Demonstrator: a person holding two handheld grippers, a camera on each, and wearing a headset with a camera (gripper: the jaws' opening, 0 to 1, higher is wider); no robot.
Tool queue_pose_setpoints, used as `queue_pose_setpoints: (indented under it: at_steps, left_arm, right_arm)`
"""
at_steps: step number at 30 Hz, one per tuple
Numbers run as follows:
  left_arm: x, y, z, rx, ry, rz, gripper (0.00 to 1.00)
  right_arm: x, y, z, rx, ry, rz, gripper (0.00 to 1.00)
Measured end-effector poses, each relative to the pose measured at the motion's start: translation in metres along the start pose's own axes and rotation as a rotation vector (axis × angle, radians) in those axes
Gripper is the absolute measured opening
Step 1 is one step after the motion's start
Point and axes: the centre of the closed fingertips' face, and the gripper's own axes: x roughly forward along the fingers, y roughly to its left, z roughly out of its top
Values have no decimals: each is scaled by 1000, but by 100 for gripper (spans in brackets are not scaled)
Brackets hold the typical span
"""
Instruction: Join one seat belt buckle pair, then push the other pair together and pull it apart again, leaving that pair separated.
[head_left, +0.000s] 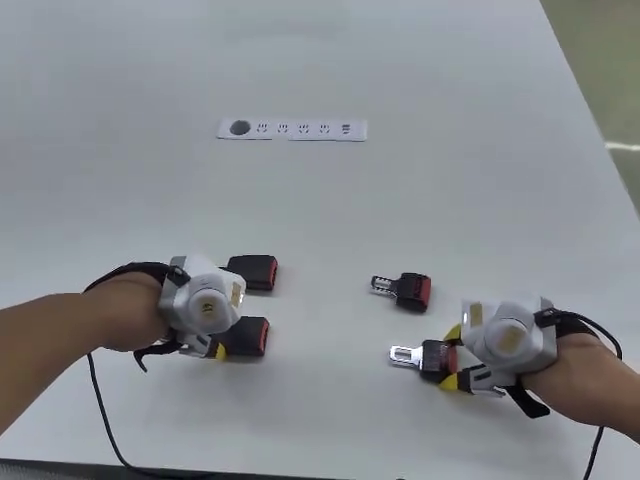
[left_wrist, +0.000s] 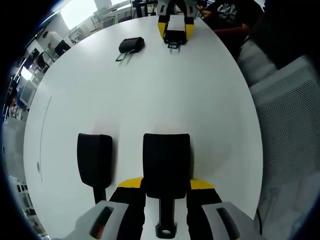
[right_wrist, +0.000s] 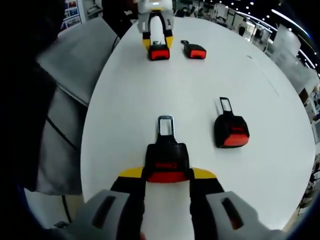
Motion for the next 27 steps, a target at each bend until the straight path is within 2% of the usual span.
queue_pose_setpoints:
  at_steps: [9,19,27]
  left_arm:
    - [1,0,0,1,-3,-6,32]
    - [1,-1,0,4,-11,-15,32]
    - [1,-1,1,12,-9,-17,32]
  right_arm:
    - [17,1,33,-11,-48,5,34]
    - [43,6,81,-28,-100,20,34]
    - [59,8,115,-54,-119,33,34]
